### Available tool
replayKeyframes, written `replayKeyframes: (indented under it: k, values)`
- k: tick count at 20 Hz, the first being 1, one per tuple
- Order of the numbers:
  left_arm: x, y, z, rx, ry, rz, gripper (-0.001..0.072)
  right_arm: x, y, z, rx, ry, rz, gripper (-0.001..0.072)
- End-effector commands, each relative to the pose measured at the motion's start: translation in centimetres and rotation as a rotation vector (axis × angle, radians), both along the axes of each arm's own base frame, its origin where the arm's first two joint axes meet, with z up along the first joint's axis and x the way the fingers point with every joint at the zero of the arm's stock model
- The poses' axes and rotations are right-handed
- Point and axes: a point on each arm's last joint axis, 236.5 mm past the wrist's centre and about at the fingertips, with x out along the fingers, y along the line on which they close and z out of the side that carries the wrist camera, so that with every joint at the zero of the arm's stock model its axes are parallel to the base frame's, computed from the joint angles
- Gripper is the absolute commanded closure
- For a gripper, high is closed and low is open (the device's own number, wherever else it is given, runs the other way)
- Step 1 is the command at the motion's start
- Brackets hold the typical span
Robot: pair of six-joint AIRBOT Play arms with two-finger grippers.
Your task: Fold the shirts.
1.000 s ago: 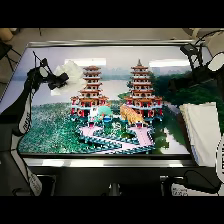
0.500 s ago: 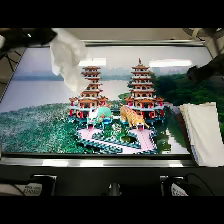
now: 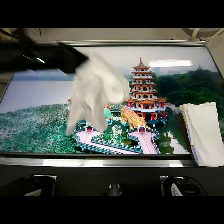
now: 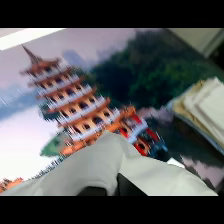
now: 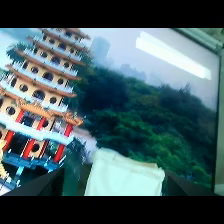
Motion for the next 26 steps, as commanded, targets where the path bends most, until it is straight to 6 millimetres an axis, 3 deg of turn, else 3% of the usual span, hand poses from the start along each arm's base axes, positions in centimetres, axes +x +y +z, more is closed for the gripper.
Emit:
replayKeyframes:
  k: [1,3,4,5,6,7,8,10,12,14,16,20,23,26]
  values:
    - [-3.7,-6.5,-13.6,0.127,0.22,-0.127,0.0681,-3.1,0.3,-3.9,0.026,0.211,-0.004,0.0046]
    - [-6.3,-9.5,-21.9,0.209,0.391,-0.149,0.0677,-1.9,0.4,-5.6,0.037,0.275,0.002,0.0046]
    - [-8.1,-10.5,-24.8,0.264,0.458,-0.189,0.0526,-1.0,0.6,-6.6,0.048,0.312,0.011,0.0046]
    - [-9.9,-10.9,-26.7,0.322,0.52,-0.235,0.0122,-0.1,0.8,-7.6,0.061,0.347,0.026,0.0046]
    - [-10.8,-10.2,-27.4,0.386,0.552,-0.269,0.0002,1.0,1.4,-8.8,0.083,0.389,0.045,0.0046]
    - [-10.4,-8.5,-27.3,0.456,0.548,-0.274,0.0002,2.0,2.0,-10.1,0.109,0.43,0.067,0.0047]
    - [-8.8,-5.5,-26.6,0.543,0.513,-0.235,0.0002,3.0,3.0,-11.7,0.152,0.482,0.101,0.0047]
    - [-3.9,1.9,-24.4,0.674,0.428,-0.047,0.0002,4.0,5.8,-15.7,0.261,0.596,0.185,0.0047]
    - [-1.4,8.9,-22.6,0.652,0.469,0.155,0.0002,4.0,8.7,-20.7,0.391,0.705,0.261,0.0046]
    - [-2.5,13.6,-23.9,0.561,0.621,0.271,0.0002,2.8,10.1,-25.9,0.478,0.795,0.265,0.0045]
    - [-5.7,17.2,-27.2,0.513,0.778,0.339,0.0002,0.6,10.9,-30.3,0.535,0.885,0.237,0.0045]
    - [-10.4,21.0,-32.9,0.455,0.963,0.401,0.0002,-2.2,12.6,-35.8,0.624,0.936,0.234,0.0042]
    - [-11.8,19.3,-34.6,0.358,1.03,0.371,0.0002,-3.5,13.0,-37.8,0.649,0.951,0.22,0.0042]
    - [-11.7,17.8,-35.9,0.346,1.016,0.36,0.0002,-3.6,13.1,-38.6,0.659,0.943,0.204,0.0041]
